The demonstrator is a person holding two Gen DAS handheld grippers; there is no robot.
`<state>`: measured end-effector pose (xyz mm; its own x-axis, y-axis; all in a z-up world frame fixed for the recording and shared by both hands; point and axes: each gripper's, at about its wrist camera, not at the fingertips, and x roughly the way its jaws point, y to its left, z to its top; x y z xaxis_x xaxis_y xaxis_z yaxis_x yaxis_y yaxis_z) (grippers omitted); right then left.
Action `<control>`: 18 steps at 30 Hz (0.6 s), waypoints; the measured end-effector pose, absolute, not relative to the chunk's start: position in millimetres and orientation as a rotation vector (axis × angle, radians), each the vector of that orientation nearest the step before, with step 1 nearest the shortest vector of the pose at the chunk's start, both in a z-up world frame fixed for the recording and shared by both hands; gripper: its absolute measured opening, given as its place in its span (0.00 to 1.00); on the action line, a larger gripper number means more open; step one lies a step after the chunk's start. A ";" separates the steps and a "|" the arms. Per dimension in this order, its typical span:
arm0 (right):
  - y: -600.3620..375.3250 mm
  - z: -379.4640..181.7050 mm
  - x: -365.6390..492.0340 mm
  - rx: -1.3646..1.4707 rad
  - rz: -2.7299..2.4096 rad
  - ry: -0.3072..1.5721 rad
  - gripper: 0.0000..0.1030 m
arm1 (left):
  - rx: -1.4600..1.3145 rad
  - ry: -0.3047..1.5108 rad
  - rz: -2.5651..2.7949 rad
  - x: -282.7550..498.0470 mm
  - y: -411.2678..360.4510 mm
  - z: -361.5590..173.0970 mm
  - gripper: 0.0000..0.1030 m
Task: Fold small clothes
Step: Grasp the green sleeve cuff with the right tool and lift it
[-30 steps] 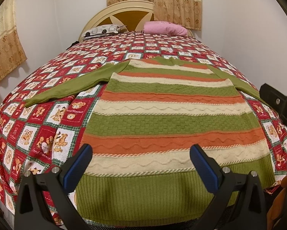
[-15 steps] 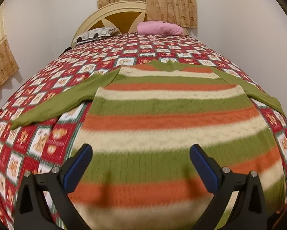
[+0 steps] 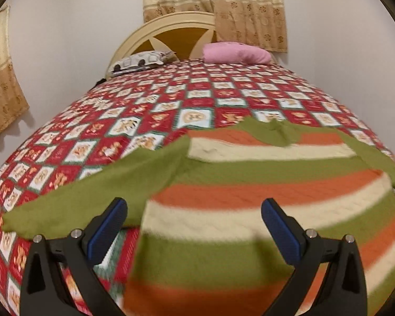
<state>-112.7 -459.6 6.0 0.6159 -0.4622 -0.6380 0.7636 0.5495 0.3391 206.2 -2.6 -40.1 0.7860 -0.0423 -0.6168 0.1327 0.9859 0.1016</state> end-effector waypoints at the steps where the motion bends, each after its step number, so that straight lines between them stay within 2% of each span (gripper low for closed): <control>1: -473.9 3.7 -113.0 0.680 -0.777 0.526 0.72 | 0.149 0.664 -0.076 212.1 -0.6 -45.3 1.00; 2: -492.1 0.4 -113.8 0.720 -0.798 0.536 0.67 | 0.148 0.677 -0.062 217.5 0.4 -49.6 1.00; 8: -564.9 -25.1 -88.7 0.877 -0.820 0.623 0.65 | 0.035 0.828 -0.059 236.4 17.5 -70.2 1.00; 11: -584.3 -40.1 -69.3 0.911 -0.842 0.684 0.52 | -0.007 0.888 -0.058 241.2 20.9 -79.6 1.00; 18: -616.2 -76.7 -49.3 1.044 -0.896 0.715 0.50 | -0.040 0.929 -0.058 246.6 21.6 -86.2 1.00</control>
<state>-49.3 -616.2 -76.7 0.4647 -0.2736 -0.8421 0.8818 0.2292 0.4122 246.6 21.6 -86.2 0.5975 -0.0673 -0.7990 0.0327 0.9977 -0.0596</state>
